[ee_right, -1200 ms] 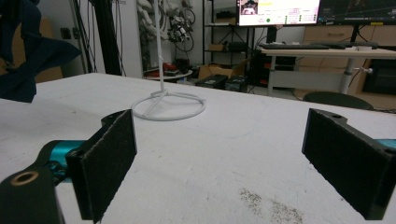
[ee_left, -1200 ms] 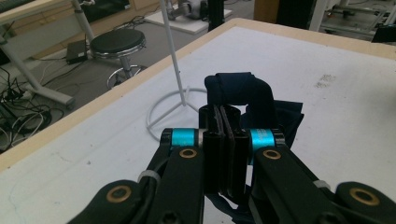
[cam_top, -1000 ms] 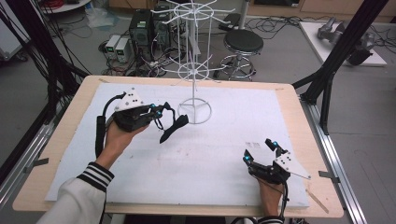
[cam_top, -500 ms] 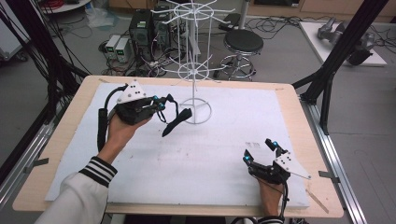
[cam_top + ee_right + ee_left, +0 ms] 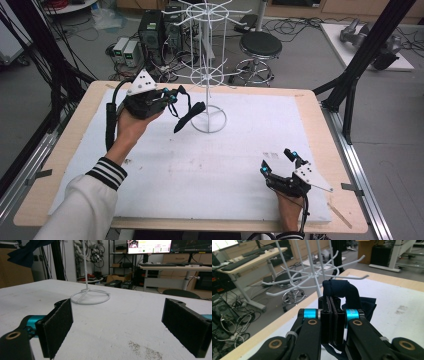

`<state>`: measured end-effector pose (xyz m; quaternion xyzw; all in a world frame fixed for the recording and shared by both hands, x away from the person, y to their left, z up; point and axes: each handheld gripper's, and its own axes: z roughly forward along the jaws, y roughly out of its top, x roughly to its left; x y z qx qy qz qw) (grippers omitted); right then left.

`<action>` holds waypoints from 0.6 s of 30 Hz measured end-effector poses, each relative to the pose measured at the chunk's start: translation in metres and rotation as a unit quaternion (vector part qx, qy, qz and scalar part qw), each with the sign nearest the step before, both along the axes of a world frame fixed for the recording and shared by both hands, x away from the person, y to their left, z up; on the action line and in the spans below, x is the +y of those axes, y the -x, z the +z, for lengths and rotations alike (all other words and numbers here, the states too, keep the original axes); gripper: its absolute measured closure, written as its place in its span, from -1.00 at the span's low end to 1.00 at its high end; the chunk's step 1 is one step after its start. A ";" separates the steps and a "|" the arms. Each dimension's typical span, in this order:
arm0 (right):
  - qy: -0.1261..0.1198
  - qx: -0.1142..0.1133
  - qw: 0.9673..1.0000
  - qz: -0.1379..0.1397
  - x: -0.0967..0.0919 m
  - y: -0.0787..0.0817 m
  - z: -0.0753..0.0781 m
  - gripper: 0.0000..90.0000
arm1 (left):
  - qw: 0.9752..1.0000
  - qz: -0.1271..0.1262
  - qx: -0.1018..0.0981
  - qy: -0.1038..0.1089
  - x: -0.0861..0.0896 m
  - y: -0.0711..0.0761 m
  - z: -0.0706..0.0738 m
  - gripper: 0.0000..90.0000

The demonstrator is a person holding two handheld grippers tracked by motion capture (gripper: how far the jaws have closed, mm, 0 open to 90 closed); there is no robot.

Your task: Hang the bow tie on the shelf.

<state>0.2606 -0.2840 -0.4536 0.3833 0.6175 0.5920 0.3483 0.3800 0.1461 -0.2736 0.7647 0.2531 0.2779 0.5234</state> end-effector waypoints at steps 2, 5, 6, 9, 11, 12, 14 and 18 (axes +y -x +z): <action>0.000 0.000 1.000 0.000 0.000 0.000 0.000 -0.80 | 1.000 0.006 0.000 -0.002 0.000 -0.003 0.000 0.95; -0.001 0.001 1.000 0.000 0.000 0.000 0.000 -0.80 | 1.000 0.014 0.001 0.000 0.000 -0.008 0.002 0.94; 0.000 0.000 1.000 0.000 0.000 0.000 0.000 -0.80 | 1.000 0.015 0.001 0.001 0.000 -0.009 0.002 0.95; -0.001 0.000 1.000 0.000 0.000 0.000 0.000 -0.80 | 1.000 0.017 0.003 -0.003 -0.001 -0.013 0.004 0.94; -0.001 0.000 1.000 0.000 0.000 0.000 0.000 -0.80 | 1.000 0.018 0.001 -0.004 -0.002 -0.015 0.005 0.94; -0.002 0.000 1.000 0.000 0.000 0.000 0.000 -0.80 | 1.000 0.020 0.001 -0.004 -0.002 -0.016 0.007 0.94; -0.001 0.000 1.000 0.000 0.000 0.000 0.000 -0.80 | 1.000 0.021 0.002 -0.005 -0.002 -0.019 0.009 0.94; -0.004 0.002 1.000 -0.001 0.000 0.000 0.000 -0.80 | 1.000 0.021 0.004 -0.010 -0.004 -0.024 0.013 0.94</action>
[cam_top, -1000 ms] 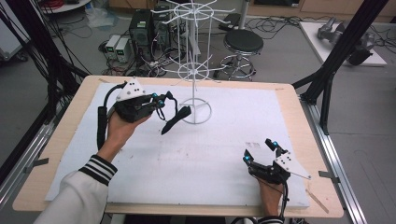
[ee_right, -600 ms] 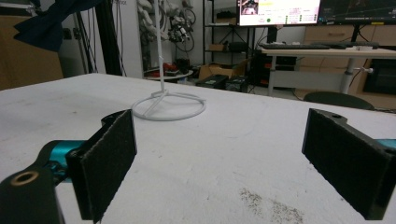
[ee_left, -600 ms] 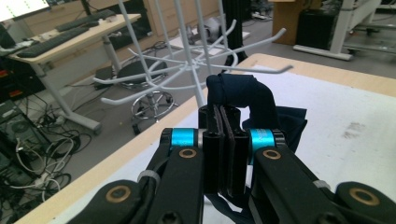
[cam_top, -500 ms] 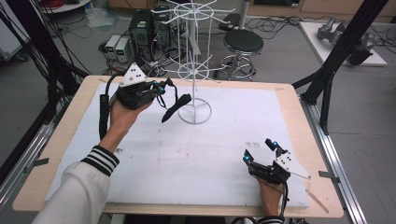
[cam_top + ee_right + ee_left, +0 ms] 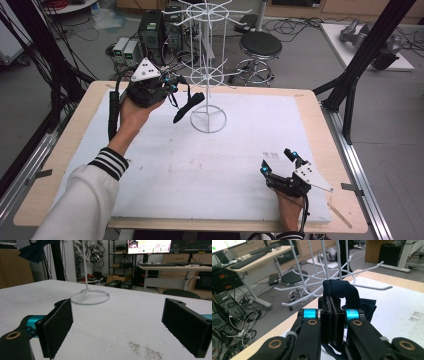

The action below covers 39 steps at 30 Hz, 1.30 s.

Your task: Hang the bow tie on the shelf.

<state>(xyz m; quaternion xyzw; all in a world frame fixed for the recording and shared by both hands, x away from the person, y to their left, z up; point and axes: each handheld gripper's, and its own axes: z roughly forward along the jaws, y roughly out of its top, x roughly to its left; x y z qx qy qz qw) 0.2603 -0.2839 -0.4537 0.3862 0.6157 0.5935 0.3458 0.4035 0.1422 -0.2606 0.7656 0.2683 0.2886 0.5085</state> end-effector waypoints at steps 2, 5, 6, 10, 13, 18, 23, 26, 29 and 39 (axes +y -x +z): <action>0.000 0.000 1.000 0.000 0.000 0.000 0.000 -0.80 | 1.000 0.002 -0.001 0.001 -0.002 -0.002 0.001 0.94; 0.000 0.000 1.000 0.000 0.000 0.000 0.000 -0.80 | 1.000 0.005 -0.001 0.000 -0.003 -0.005 0.001 0.94; 0.000 0.000 1.000 0.000 0.000 0.000 0.000 -0.80 | 1.000 0.006 -0.001 0.000 -0.004 -0.006 0.000 0.94; 0.000 0.000 1.000 0.000 0.000 0.000 0.000 -0.80 | 1.000 0.009 0.003 -0.006 -0.008 -0.011 0.000 0.94; 0.002 -0.002 1.000 0.001 0.000 0.000 0.000 -0.80 | 1.000 0.010 0.002 -0.010 -0.012 -0.014 0.001 0.94; 0.003 -0.003 1.000 0.001 0.000 0.000 0.000 -0.80 | 1.000 0.012 -0.001 -0.015 -0.018 -0.020 0.004 0.94; 0.000 -0.001 1.000 0.000 0.000 0.000 0.000 -0.80 | 1.000 0.012 0.006 -0.022 -0.022 -0.025 0.003 0.94; 0.001 -0.004 1.000 0.000 -0.001 -0.001 0.000 -0.80 | 1.000 0.011 0.010 -0.025 -0.022 -0.027 0.003 0.94; -0.002 -0.002 1.000 -0.001 -0.001 -0.001 0.000 -0.80 | 0.999 0.011 0.019 -0.031 -0.023 -0.028 0.004 0.91; -0.004 -0.002 1.000 0.000 -0.001 -0.001 0.000 -0.80 | 0.998 0.014 0.034 -0.043 -0.023 -0.031 0.011 0.51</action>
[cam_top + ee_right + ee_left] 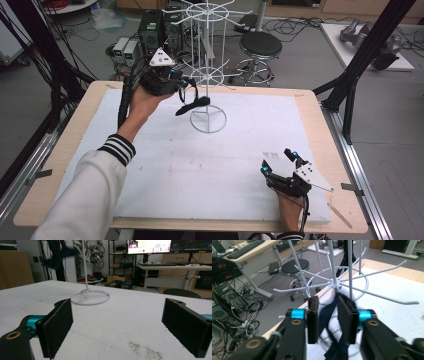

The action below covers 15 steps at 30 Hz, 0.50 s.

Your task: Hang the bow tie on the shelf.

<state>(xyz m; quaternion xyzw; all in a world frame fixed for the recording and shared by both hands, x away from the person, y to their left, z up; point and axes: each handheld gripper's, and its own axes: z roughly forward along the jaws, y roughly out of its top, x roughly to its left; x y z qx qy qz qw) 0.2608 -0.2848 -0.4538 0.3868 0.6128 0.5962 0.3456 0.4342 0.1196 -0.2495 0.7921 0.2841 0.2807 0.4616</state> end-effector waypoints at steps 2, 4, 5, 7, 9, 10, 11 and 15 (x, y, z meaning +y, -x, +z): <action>0.000 0.000 1.000 0.000 0.000 0.000 0.000 -0.80 | 1.000 0.003 -0.003 -0.005 0.002 -0.001 0.002 0.39; 0.001 0.001 1.000 0.001 0.000 0.000 0.000 -0.80 | 1.000 0.010 -0.007 0.000 0.003 -0.001 0.003 0.25; -0.001 0.001 1.000 0.001 -0.001 0.000 0.000 -0.80 | 1.000 0.013 -0.009 0.004 0.004 -0.001 0.004 0.09; -0.001 0.001 1.000 0.001 -0.001 0.000 0.000 -0.80 | 1.000 0.016 -0.015 0.017 0.007 0.001 0.005 -0.20; 0.000 0.000 1.000 0.002 -0.001 0.000 0.000 -0.80 | 0.999 0.019 -0.029 0.035 0.012 0.005 0.007 -0.39; 0.000 0.000 1.000 0.002 -0.001 0.000 0.000 -0.80 | 0.998 0.018 -0.037 0.047 0.016 0.009 0.007 -0.45; -0.001 0.000 1.000 0.002 0.000 0.000 0.000 -0.80 | 0.997 0.014 -0.041 0.057 0.019 0.012 0.007 -0.53; 0.000 -0.002 1.000 0.001 0.000 0.001 0.000 -0.80 | 0.990 0.002 -0.075 0.117 0.046 0.039 -0.002 -0.60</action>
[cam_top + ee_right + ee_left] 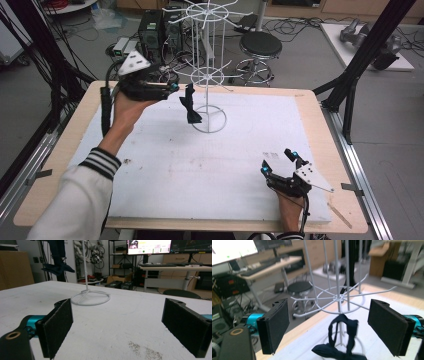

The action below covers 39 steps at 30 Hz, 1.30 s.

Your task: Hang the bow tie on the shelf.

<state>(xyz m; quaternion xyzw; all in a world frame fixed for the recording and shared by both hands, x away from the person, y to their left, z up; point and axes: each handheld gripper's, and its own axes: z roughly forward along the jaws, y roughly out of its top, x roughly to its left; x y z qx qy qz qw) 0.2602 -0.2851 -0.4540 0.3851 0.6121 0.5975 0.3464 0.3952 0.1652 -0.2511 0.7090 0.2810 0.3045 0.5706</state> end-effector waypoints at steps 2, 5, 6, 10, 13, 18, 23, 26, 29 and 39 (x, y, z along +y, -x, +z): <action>0.000 -0.003 1.000 -0.001 0.000 0.001 0.000 -0.80 | 1.000 -0.001 -0.010 0.017 0.017 0.016 -0.009 -0.60; 0.001 -0.008 1.000 -0.001 0.001 0.002 0.000 -0.80 | 0.999 0.003 -0.025 0.035 0.046 0.041 -0.030 -0.60; 0.001 -0.008 1.000 -0.001 0.000 0.002 -0.001 -0.80 | 0.999 0.004 -0.027 0.038 0.050 0.044 -0.034 -0.60; 0.001 -0.007 1.000 -0.003 0.001 0.002 0.000 -0.80 | 0.998 0.020 -0.028 0.046 0.083 0.068 -0.065 -0.62; 0.000 -0.007 1.000 -0.004 0.001 0.002 0.000 -0.80 | 0.997 0.037 -0.030 0.059 0.107 0.087 -0.094 -0.62; 0.001 -0.006 1.000 -0.006 0.001 0.002 0.000 -0.80 | 0.996 0.057 -0.040 0.057 0.131 0.111 -0.135 -0.62; 0.001 -0.006 1.000 -0.007 0.001 0.002 0.000 -0.80 | 0.993 0.077 -0.052 0.073 0.141 0.127 -0.166 -0.63; 0.002 -0.007 1.000 -0.007 0.001 0.002 0.000 -0.80 | 0.990 0.090 -0.061 0.085 0.139 0.133 -0.182 -0.64; 0.001 -0.006 1.000 -0.007 0.001 0.002 0.000 -0.80 | 0.990 0.095 -0.060 0.086 0.136 0.133 -0.193 -0.65; 0.003 -0.010 1.000 -0.007 0.001 0.003 -0.001 -0.80 | 0.988 0.105 -0.060 0.101 0.135 0.133 -0.205 -0.65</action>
